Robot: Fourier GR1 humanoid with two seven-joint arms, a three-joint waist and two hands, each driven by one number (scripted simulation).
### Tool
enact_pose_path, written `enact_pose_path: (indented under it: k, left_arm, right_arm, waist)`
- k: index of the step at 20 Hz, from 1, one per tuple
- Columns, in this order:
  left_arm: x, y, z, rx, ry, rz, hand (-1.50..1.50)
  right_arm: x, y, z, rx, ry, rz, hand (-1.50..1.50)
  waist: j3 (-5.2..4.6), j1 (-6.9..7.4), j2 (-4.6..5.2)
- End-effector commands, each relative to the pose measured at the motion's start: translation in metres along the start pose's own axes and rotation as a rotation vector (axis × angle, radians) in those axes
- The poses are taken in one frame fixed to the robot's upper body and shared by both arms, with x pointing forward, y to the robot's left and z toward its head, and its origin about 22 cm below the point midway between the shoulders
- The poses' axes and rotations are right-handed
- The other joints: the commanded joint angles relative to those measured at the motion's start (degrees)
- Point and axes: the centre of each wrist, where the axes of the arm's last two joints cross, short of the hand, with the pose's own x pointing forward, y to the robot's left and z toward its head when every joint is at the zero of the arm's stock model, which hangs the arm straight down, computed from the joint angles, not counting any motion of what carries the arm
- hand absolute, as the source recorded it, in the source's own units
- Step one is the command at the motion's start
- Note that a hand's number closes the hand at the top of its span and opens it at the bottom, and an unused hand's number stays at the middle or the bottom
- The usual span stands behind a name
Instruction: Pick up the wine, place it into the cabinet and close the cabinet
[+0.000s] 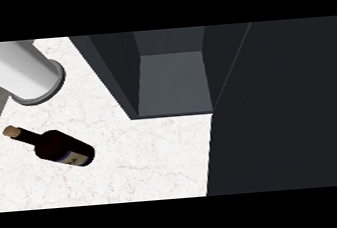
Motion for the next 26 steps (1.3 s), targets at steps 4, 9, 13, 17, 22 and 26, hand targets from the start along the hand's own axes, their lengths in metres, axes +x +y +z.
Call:
enact_pose_path:
  k: [4, 9, 13, 17, 22, 26]
  left_arm:
    - [-0.012, 0.004, -0.004, 0.037, 0.027, -0.027, -1.50]
    - [-0.037, 0.014, -0.012, 0.081, 0.029, 0.001, -1.50]
    - [-0.046, 0.010, -0.024, 0.108, 0.022, -0.021, -1.50]
    - [-0.055, 0.015, -0.019, 0.135, 0.050, -0.040, -1.50]
    - [-0.084, 0.019, -0.022, 0.125, 0.092, -0.059, -1.50]
    - [-0.086, 0.048, -0.013, 0.148, 0.133, -0.070, -1.50]
  right_arm:
    - [0.036, 0.015, 0.024, 0.026, -0.058, -0.058, -1.50]
    - [0.037, 0.005, 0.019, 0.022, -0.045, -0.028, -1.50]
    - [0.049, 0.000, 0.012, 0.027, -0.049, -0.026, -1.50]
    - [0.045, 0.008, 0.011, 0.047, -0.036, -0.027, -1.50]
    - [0.049, 0.006, 0.012, 0.029, -0.035, -0.035, -1.50]
    - [0.043, 0.008, 0.016, 0.045, -0.052, -0.017, -1.50]
  waist:
    - [-0.05, -0.32, -0.07]
    - [0.00, -0.61, 0.09]
    - [0.00, -0.77, 0.06]
    - [-0.02, -0.36, 0.04]
    - [-0.02, -0.46, 0.04]
    - [0.01, -0.47, 0.14]
